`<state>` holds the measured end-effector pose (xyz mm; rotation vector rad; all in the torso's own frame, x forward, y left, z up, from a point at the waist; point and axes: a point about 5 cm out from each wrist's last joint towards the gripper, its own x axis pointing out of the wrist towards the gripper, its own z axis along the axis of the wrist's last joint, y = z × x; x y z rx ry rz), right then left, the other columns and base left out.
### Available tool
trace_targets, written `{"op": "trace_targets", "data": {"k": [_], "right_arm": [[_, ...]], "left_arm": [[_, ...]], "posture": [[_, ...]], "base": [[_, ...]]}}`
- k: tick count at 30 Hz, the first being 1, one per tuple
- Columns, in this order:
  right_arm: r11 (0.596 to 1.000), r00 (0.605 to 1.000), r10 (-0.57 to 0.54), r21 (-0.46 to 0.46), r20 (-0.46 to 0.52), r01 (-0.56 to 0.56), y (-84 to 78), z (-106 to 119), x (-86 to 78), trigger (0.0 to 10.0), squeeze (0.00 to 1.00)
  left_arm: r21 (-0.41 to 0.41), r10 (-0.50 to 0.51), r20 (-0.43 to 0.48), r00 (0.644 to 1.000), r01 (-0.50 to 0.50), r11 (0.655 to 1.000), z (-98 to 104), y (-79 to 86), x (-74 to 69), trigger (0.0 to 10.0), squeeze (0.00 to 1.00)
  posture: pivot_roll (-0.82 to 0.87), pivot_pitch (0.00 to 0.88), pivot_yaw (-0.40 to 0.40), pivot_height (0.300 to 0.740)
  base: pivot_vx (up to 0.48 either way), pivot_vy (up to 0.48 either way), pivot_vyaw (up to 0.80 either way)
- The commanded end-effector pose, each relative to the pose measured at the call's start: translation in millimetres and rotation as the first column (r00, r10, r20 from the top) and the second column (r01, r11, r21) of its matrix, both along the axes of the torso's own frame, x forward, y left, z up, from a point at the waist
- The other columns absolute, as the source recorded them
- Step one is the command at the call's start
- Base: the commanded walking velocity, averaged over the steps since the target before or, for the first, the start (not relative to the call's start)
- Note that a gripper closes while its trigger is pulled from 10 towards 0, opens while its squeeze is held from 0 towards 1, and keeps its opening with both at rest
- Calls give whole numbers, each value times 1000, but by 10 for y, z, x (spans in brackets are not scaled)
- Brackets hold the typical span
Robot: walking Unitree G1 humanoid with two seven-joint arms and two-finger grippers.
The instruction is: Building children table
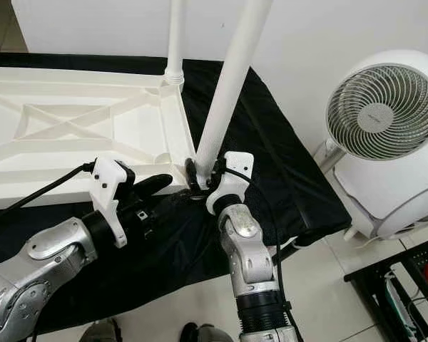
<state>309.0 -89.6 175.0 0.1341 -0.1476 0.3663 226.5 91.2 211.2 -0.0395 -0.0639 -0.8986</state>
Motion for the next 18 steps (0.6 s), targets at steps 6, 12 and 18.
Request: {"op": "trace_targets", "data": {"k": [6,12,18], "right_arm": [[983,986,166,-84,17,-164,-291,51,137,10000,0],[937,951,308,-178,13,-301,-393,42,274,10000,0],[870,893,450,-214,-20,-444,-337,-1,330,10000,0]], "left_arm": [[3,-17,-10,1000,17,1000,-23,-32,7,10000,0],[8,-23,-11,1000,23,1000,-31,-39,3,10000,0],[23,-14,-27,1000,15,1000,-105,-43,2,10000,0]], "posture": [[170,128,-161,740],[180,116,-165,740],[193,110,-167,740]], "base": [[0,0,0],[0,0,0],[0,0,0]]}}
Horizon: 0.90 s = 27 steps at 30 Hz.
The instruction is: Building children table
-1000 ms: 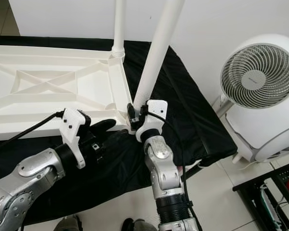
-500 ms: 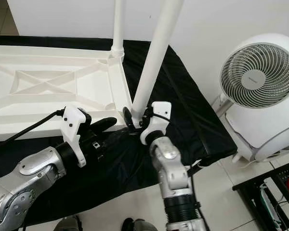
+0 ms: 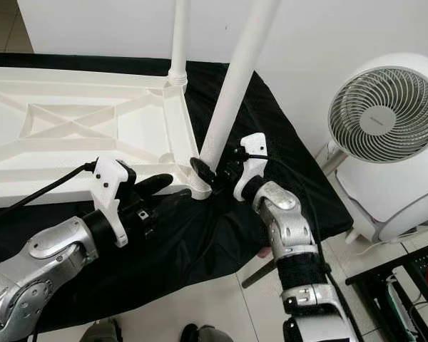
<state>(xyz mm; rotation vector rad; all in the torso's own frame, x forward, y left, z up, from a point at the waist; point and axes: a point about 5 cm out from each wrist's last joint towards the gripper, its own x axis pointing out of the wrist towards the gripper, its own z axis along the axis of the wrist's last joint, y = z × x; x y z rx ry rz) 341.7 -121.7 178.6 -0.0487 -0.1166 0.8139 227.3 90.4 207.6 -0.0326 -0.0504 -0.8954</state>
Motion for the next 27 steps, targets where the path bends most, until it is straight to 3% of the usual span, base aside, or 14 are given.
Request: {"op": "trace_targets", "data": {"k": [1,9,10,13,14,24,27], "right_arm": [[999,999,33,-11,-8,-33,-15,-37,2,10000,0],[995,994,104,-2,-19,-104,80,-54,130,10000,0],[994,994,107,10,-11,-107,100,-40,159,3333,0],[994,994,106,16,-10,-105,106,-35,168,3333,0],[993,994,112,26,-14,-112,106,-36,178,0,0],[994,995,98,61,-33,-95,90,-75,181,0,0],[995,998,35,97,-47,-30,91,-132,171,0,0]], "left_arm": [[12,-17,-19,1000,18,1000,-68,-34,-7,10000,0],[2,36,-35,999,-36,999,-168,-36,23,10000,0],[11,61,-30,998,-61,998,-203,-31,38,10000,0],[24,70,-24,997,-69,997,-223,-29,40,10000,0],[33,84,-26,996,-83,996,-247,-26,47,10000,0],[47,147,-5,989,-146,988,-298,-7,107,10000,0],[55,131,-6,991,-130,990,-317,-14,84,10000,0]], "posture": [[193,110,-167,740],[210,119,-167,740],[210,119,-167,740],[210,119,-167,740],[216,124,-169,740],[216,131,-170,740],[216,135,-170,740]], "base": [[0,0,0],[0,0,0],[0,0,0],[0,0,0],[0,0,0],[0,0,0],[0,0,0]]}}
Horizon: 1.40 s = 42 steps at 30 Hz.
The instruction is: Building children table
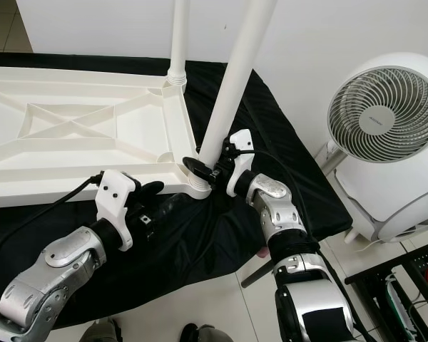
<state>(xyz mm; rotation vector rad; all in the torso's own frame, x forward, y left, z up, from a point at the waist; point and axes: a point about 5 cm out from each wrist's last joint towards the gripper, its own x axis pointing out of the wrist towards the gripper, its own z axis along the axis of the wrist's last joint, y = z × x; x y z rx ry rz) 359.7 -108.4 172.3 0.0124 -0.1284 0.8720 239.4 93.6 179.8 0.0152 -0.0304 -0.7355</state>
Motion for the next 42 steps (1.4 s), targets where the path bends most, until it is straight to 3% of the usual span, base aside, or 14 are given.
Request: {"op": "trace_targets", "data": {"k": [1,2,3,4,5,7,12,21,29,30,31,32,38,42], "right_arm": [[997,997,-64,48,-51,66,-33,-104,-11,0,0],[997,997,-64,48,-51,66,-33,-104,-11,0,0],[992,991,-117,36,-59,119,-17,-140,-13,7725,0],[992,991,-117,36,-59,119,-17,-140,-13,7725,0],[985,984,-166,31,-65,169,3,-162,-16,10000,0],[958,957,-280,47,-77,284,40,-161,-39,10000,0],[929,929,-358,66,-97,364,56,-152,-55,10000,0],[759,765,-615,117,-193,640,280,-159,-184,10000,0],[792,797,-576,119,-180,599,478,-131,-252,10000,0],[789,794,-579,118,-183,603,448,-137,-249,10000,153],[789,794,-579,118,-183,603,448,-137,-249,10000,153],[790,796,-575,123,-189,600,398,-147,-240,10000,1000],[785,796,-577,143,-183,602,231,-117,-218,10000,1000],[827,835,-531,126,-144,547,115,-103,-206,10000,1000]], "left_arm": [[7,-34,-9,999,35,999,-43,-45,-44,10000,0],[7,-34,-9,999,35,999,-43,-45,-44,10000,0],[7,-38,-7,999,38,999,-40,-43,-46,10000,0],[7,-38,-7,999,38,999,-40,-43,-46,10000,0],[4,-40,-5,999,40,999,-35,-45,-44,10000,0],[-1,-44,-4,999,44,999,-29,-48,-44,10000,0],[0,-48,-5,999,48,999,-30,-48,-47,10000,0],[-2,-57,-5,998,57,998,-22,-39,-50,10000,0],[1,-71,1,998,71,998,-3,-45,-36,10000,0],[3,-72,3,997,72,997,-2,-45,-35,10000,0],[3,-72,3,997,72,997,-2,-45,-35,10000,0],[4,-69,4,998,69,998,-2,-41,-33,10000,0],[1,-59,6,998,59,998,-3,-37,-30,10000,0],[-1,-61,7,998,61,998,-7,-52,-31,10000,0]], "posture": [[216,135,-170,740],[216,135,-170,740],[214,137,-170,740],[214,137,-170,740],[209,139,-169,740],[205,145,-165,740],[205,145,-165,740],[200,142,-159,740],[201,137,-155,740],[205,129,-157,740],[205,129,-157,740],[208,122,-161,740],[208,113,-170,740],[209,104,-176,740]], "base": [[0,0,0],[0,0,0],[0,0,0],[0,0,0],[0,0,0],[0,0,0],[0,0,0],[0,0,0],[0,0,0],[0,0,0],[0,0,0],[0,0,0],[0,0,0],[0,0,0]]}}
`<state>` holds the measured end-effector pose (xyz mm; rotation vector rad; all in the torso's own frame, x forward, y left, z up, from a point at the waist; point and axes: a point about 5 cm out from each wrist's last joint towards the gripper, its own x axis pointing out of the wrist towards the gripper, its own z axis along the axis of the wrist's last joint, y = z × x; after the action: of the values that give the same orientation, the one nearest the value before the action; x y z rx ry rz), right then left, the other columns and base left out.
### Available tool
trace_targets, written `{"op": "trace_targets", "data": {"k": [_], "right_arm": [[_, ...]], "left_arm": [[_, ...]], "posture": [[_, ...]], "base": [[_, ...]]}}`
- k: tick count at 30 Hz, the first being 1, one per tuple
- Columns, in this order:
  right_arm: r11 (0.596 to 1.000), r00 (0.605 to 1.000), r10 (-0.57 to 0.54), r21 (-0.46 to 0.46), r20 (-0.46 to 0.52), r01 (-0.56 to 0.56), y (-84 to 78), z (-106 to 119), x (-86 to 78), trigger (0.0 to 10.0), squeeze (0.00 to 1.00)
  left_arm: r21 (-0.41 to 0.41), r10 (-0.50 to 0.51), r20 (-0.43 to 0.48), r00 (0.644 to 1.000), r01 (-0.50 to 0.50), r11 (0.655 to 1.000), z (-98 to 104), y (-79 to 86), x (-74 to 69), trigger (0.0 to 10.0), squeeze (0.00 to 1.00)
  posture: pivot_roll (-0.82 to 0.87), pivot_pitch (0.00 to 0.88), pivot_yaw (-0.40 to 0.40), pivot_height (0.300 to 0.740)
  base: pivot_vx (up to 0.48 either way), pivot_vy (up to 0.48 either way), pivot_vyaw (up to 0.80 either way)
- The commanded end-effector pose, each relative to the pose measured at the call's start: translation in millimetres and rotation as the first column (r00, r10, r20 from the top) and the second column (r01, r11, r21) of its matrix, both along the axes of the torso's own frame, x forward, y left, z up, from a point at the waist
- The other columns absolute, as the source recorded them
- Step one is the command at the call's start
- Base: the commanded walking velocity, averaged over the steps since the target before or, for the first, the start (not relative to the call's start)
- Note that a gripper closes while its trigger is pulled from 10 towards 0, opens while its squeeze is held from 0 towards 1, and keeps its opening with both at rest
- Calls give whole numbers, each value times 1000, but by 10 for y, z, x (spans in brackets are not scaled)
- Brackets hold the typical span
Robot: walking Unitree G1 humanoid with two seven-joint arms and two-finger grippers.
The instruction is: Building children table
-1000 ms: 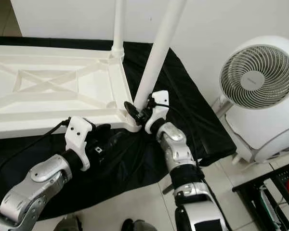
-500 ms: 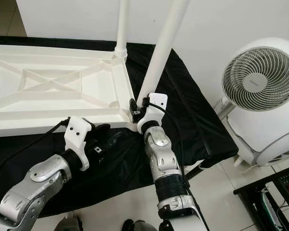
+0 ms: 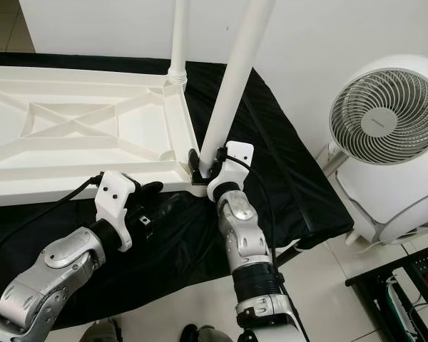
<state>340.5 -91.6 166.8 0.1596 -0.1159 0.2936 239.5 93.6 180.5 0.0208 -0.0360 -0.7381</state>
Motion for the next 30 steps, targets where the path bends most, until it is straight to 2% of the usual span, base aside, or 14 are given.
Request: {"op": "trace_targets", "data": {"k": [1,2,3,5,8,10,11,14,22,23,24,25,26,30], "right_arm": [[998,999,51,-29,0,-51,-106,-34,-9,10000,753],[998,999,51,-29,0,-51,-106,-34,-9,10000,753],[992,993,113,-58,13,-112,-160,-20,1,10000,0],[961,966,257,-116,31,-252,-248,18,25,10000,0],[939,948,317,-151,38,-308,-286,38,45,10000,0],[881,899,436,-214,26,-421,-337,65,89,10000,0],[881,899,436,-214,26,-421,-337,65,89,10000,0],[819,850,527,-267,-2,-508,-346,83,125,10000,0],[767,816,576,-313,-46,-560,-345,62,167,10000,0],[747,798,600,-314,-62,-586,-340,50,174,9647,0],[732,784,616,-311,-76,-606,-329,27,176,2627,0],[732,784,616,-311,-76,-606,-329,27,176,2627,0],[721,773,628,-308,-86,-620,-323,3,177,0,0],[704,755,648,-300,-103,-644,-334,-52,171,0,0]], "left_arm": [[-5,-59,2,998,59,998,-11,-55,-28,10000,0],[-5,-59,2,998,59,998,-11,-55,-28,10000,0],[-6,-59,3,998,59,998,-9,-58,-22,10000,0],[-6,-61,6,998,61,998,-3,-59,-18,10000,0],[-7,-65,7,998,65,998,0,-63,-17,10000,0],[-7,-70,8,997,70,997,3,-72,-11,10000,0],[-7,-70,8,997,70,997,3,-72,-11,10000,0],[-12,-72,10,997,73,997,11,-87,-2,10000,0],[-15,-71,11,997,71,997,19,-95,-12,10000,0],[-15,-69,12,998,69,997,22,-94,-10,10000,0],[-16,-67,14,998,67,998,26,-93,-6,10000,0],[-16,-67,14,998,67,998,26,-93,-6,10000,0],[-16,-65,15,998,65,998,31,-90,-2,10000,0],[-17,-61,17,998,62,998,43,-86,3,10000,0]], "posture": [[208,102,-177,740],[208,102,-177,740],[206,98,-175,740],[202,97,-173,740],[200,96,-171,740],[196,96,-168,740],[196,96,-168,740],[198,97,-168,740],[206,104,-167,740],[206,106,-166,740],[207,108,-166,740],[207,108,-166,740],[206,113,-165,740],[203,120,-162,740]], "base": [[0,0,0],[0,0,0],[0,0,0],[0,0,0],[0,0,0],[0,0,0],[0,0,0],[0,0,0],[0,0,0],[0,0,0],[0,0,0],[0,0,0],[0,0,0],[0,0,0]]}}
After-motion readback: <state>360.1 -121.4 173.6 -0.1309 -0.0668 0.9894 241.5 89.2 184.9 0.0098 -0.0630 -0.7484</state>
